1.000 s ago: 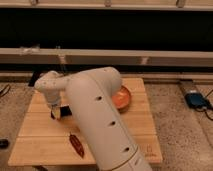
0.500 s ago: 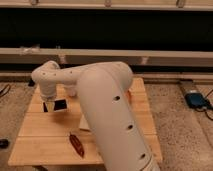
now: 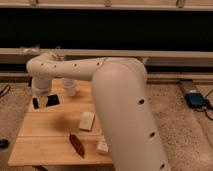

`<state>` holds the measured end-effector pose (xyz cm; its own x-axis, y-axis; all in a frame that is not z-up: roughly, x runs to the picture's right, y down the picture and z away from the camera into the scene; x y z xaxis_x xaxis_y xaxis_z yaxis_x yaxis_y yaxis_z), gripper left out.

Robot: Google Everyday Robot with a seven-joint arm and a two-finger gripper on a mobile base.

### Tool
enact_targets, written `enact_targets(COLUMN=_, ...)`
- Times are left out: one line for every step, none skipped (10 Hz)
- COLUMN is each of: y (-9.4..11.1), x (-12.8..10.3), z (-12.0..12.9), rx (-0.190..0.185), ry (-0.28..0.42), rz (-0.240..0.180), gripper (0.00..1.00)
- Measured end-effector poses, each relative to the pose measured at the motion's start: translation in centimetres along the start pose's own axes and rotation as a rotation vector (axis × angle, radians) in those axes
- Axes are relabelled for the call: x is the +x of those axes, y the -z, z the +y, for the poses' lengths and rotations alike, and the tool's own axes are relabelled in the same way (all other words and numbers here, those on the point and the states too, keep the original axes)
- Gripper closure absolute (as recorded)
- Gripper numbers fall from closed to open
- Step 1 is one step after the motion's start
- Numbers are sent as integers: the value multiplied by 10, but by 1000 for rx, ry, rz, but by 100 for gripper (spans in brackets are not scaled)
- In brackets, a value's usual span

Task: Place the eraser in the ceramic cup

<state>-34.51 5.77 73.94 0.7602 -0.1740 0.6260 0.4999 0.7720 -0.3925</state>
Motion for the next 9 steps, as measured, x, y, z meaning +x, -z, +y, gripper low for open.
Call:
enact_targets(y=8, x=-7, z=1, rx=6, ry=17, rz=-16, gripper=100)
enact_targets(y=13, x=-10, z=1, rx=11, ry=26, rz=-27, gripper=100)
enact_targets(y=12, x=-11, z=2, rx=9, ry=27, rz=-27, gripper=100)
enact_targets(y=12, x=-11, z=2, rx=9, ry=27, rz=-27, gripper=100)
enact_targets(y=12, x=-12, z=2, rx=9, ry=28, rz=-27, gripper=100)
enact_targets(y=12, x=-12, z=2, rx=9, ry=28, rz=-27, gripper=100)
enact_targets(y=13, x=-10, z=2, rx=10, ry=26, rz=-26, gripper=100)
enact_targets(y=12, x=-10, z=2, rx=10, ry=26, rz=-26, gripper=100)
enact_targets(y=12, x=-11, z=2, rx=9, ry=26, rz=-27, gripper=100)
